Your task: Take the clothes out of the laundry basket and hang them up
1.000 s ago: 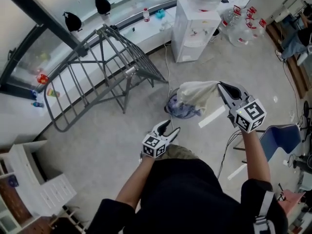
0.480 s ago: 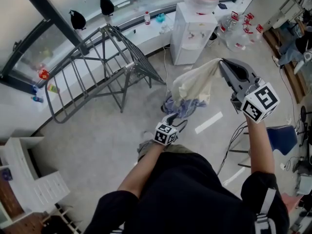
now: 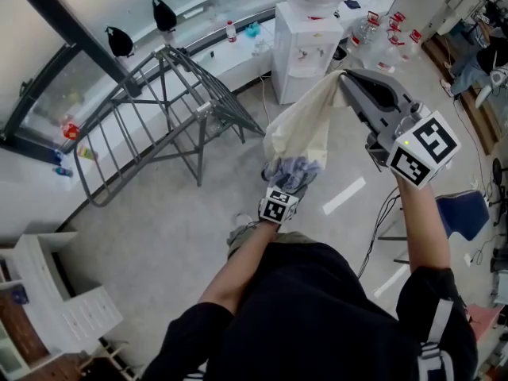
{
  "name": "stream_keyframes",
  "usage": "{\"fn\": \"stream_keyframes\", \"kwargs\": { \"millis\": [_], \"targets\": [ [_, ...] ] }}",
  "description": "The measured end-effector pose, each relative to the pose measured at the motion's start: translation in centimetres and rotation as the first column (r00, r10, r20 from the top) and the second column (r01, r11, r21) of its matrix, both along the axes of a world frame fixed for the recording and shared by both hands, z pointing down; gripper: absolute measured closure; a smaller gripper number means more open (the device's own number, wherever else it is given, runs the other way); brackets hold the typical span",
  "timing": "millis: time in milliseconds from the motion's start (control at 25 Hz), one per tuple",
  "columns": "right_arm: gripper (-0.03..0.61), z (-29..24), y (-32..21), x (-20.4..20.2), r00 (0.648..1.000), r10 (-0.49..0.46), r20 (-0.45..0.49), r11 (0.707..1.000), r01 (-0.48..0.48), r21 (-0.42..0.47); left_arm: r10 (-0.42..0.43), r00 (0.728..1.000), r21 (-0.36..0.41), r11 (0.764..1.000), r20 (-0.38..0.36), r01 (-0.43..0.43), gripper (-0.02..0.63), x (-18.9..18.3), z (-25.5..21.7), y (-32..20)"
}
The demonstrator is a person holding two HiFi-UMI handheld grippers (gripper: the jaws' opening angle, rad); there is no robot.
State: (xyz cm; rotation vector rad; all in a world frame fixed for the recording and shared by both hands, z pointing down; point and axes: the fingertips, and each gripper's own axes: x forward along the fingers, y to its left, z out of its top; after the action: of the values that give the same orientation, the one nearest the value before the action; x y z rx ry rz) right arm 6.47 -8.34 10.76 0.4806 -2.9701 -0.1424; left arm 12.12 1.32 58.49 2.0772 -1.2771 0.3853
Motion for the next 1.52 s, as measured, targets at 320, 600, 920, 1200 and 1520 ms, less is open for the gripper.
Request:
{"fn": "stream_keyframes", "kwargs": {
  "millis": [320, 600, 920, 1200, 1520],
  "targets": [
    [0.578, -1.1, 1.2, -0.3, 1.0, -0.028, 0.011, 1.0, 0.028, 0.005, -0.067, 0.992, -0.077, 0.994, 0.109, 0.076, 0.365, -2.7, 1.0, -0.2],
    [0.578, -0.8, 1.0, 0.3, 1.0, -0.014, 0.017, 1.0, 0.014, -0.01, -0.026, 1.0, -0.087, 0.996, 0.007, 0.027, 0.366, 0.4, 0.5, 0.1],
    [0.578, -2.8, 1.3, 1.2, 0.999, -0.006, 0.041, 1.0, 0.005, 0.019, -0.101, 0.995, -0.011, 0.995, 0.004, 0.102, 0.47, -0.6, -2.0, -3.1],
    [0.578, -3.1, 0.0, 3.7, 0.999, 0.036, 0.028, 0.998, -0.038, 0.057, -0.171, 0.985, 0.058, 0.984, 0.007, 0.17, 0.604, -4.5, -4.9, -3.7],
    [0.578, 3.8, -4.6, 8.2, 0.986, 0.163, -0.036, 0.986, -0.164, -0.02, -0.228, 0.972, 0.314, 0.92, -0.061, 0.236, 0.606, -10.4, -15.6, -3.7]
  ]
}}
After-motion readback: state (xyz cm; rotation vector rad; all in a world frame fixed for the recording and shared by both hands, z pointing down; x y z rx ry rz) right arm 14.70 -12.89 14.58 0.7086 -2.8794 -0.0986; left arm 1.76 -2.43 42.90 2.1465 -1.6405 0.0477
